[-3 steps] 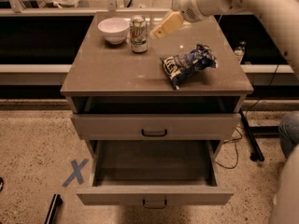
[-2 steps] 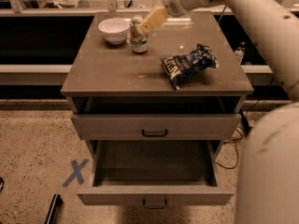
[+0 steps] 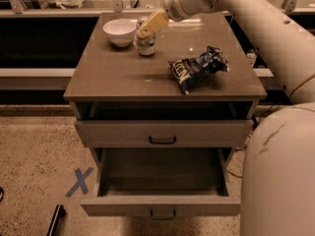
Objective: Place 7up can into middle drawer
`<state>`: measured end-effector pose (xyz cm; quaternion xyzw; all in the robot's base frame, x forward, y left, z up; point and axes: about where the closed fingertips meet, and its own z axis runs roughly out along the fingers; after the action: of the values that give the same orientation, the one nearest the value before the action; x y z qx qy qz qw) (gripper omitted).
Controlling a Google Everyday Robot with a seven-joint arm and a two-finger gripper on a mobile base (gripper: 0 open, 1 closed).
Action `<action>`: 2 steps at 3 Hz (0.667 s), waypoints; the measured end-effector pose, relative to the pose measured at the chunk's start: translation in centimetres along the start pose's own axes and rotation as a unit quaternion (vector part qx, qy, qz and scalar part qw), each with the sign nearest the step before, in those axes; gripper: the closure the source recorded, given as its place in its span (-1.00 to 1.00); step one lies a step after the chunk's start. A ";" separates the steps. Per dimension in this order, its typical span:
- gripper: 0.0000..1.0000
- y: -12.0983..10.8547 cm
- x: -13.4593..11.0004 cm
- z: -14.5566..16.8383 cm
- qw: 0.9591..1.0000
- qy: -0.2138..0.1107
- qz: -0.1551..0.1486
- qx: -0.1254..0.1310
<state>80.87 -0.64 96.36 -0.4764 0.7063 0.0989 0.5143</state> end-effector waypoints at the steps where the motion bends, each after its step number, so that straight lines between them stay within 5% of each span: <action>1: -1.00 0.5 0.1 3.1 0.999 -0.040 0.028 -0.004; 2: -0.96 0.9 1.0 6.6 0.995 -0.066 0.076 -0.013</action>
Offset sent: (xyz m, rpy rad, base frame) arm 0.0486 0.0463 -0.0559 0.2801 0.0609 -0.0232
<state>84.28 3.41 92.22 -0.4203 0.7037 0.1779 0.5445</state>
